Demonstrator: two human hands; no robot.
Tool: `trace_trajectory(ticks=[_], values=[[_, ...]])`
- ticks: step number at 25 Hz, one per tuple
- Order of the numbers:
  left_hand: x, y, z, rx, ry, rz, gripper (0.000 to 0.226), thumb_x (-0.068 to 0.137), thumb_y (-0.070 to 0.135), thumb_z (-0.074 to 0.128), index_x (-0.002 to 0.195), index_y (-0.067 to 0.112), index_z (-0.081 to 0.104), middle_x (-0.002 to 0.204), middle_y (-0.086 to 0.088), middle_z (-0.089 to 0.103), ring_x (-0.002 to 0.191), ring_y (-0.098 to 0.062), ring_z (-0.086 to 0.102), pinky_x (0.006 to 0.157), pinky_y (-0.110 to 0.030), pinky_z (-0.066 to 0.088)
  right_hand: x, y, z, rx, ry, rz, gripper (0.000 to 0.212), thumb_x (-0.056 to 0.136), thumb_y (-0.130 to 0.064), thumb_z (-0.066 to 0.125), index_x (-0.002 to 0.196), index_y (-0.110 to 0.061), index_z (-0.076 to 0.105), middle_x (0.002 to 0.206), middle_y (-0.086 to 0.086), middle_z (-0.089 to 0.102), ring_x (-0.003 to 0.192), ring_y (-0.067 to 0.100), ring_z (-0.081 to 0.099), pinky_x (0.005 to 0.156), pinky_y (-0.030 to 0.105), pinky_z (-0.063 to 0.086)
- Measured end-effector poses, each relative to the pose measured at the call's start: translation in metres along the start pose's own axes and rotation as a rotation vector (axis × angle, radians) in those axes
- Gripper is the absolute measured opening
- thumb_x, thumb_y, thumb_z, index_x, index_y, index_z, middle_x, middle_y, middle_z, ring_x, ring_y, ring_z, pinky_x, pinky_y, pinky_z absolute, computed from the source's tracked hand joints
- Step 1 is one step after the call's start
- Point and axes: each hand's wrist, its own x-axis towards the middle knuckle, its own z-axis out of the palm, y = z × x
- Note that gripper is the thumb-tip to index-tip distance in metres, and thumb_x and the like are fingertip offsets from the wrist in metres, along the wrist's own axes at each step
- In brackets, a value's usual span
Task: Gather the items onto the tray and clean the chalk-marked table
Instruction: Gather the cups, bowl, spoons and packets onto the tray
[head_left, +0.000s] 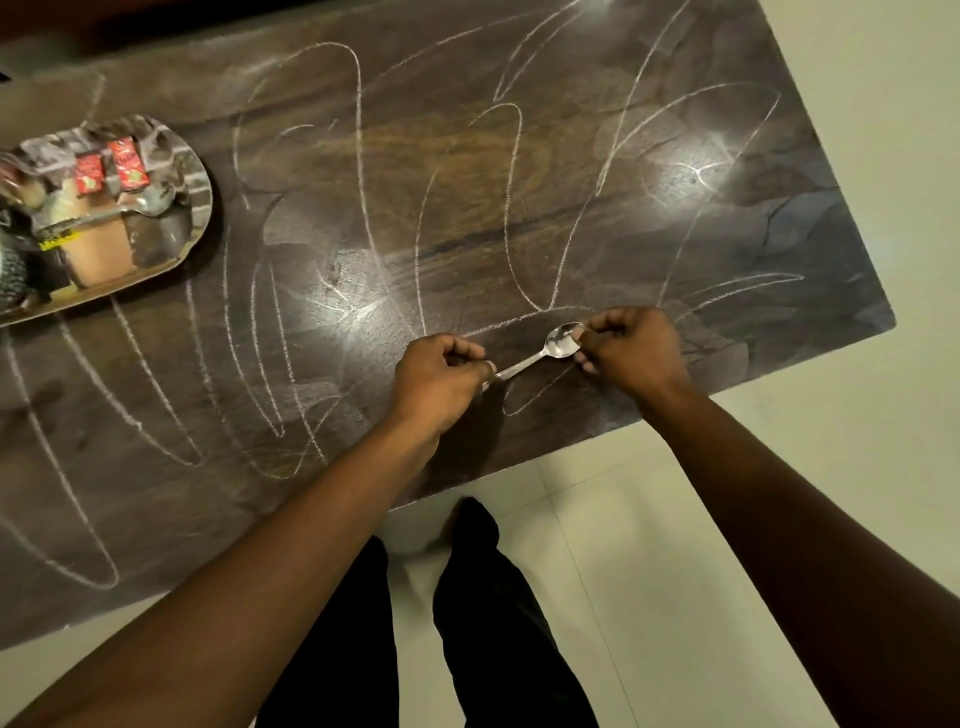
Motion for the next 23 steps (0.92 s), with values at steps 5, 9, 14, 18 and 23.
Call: trace_trajectory(ticks=[5, 9, 14, 18, 23], values=[[0.002, -0.004, -0.051, -0.28, 0.156, -0.066, 0.013, 0.091, 0.01, 0.084, 0.1, 0.015, 0.076, 0.1, -0.012, 0.081, 0.084, -0.019, 0.075, 0.077, -0.03, 0.065, -0.009, -0.042, 0.019, 0.251, -0.005, 0.022, 0.012, 0.099, -0.006, 0.073, 0.106, 0.003, 0.074, 0.082, 0.013, 0.077, 0.066, 0.012, 0.073, 0.062, 0.021, 0.059], [0.006, -0.001, -0.112, -0.634, 0.142, -0.15, 0.013, 0.096, 0.01, 0.078, 0.107, 0.004, 0.077, 0.101, -0.017, 0.083, 0.086, -0.023, 0.08, 0.084, -0.032, 0.068, -0.015, -0.094, 0.06, 0.361, -0.083, 0.005, 0.014, 0.099, -0.001, 0.071, 0.11, 0.009, 0.071, 0.082, 0.015, 0.075, 0.067, 0.013, 0.074, 0.064, 0.022, 0.063], [0.019, -0.002, -0.191, -0.87, 0.295, -0.117, 0.014, 0.097, 0.009, 0.076, 0.108, 0.0, 0.076, 0.097, -0.015, 0.082, 0.079, -0.019, 0.082, 0.074, -0.027, 0.069, -0.022, -0.166, 0.15, 0.354, -0.203, -0.035, 0.011, 0.095, 0.001, 0.075, 0.104, 0.006, 0.07, 0.075, 0.013, 0.076, 0.069, 0.02, 0.074, 0.063, 0.026, 0.063], [0.036, -0.002, -0.242, -1.041, 0.385, -0.102, 0.008, 0.1, 0.008, 0.073, 0.104, 0.001, 0.075, 0.083, -0.01, 0.081, 0.065, -0.014, 0.081, 0.061, -0.022, 0.066, -0.023, -0.215, 0.211, 0.262, -0.281, -0.078, 0.011, 0.093, 0.002, 0.078, 0.101, 0.0, 0.071, 0.084, 0.016, 0.079, 0.074, 0.021, 0.078, 0.072, 0.034, 0.065], [0.058, 0.007, -0.299, -1.124, 0.391, -0.142, 0.015, 0.1, 0.007, 0.072, 0.111, -0.003, 0.074, 0.082, -0.013, 0.081, 0.062, -0.013, 0.08, 0.061, -0.022, 0.067, -0.014, -0.272, 0.259, 0.142, -0.269, -0.127, 0.008, 0.096, -0.003, 0.075, 0.101, 0.003, 0.075, 0.085, 0.018, 0.079, 0.068, 0.015, 0.075, 0.066, 0.027, 0.065]])
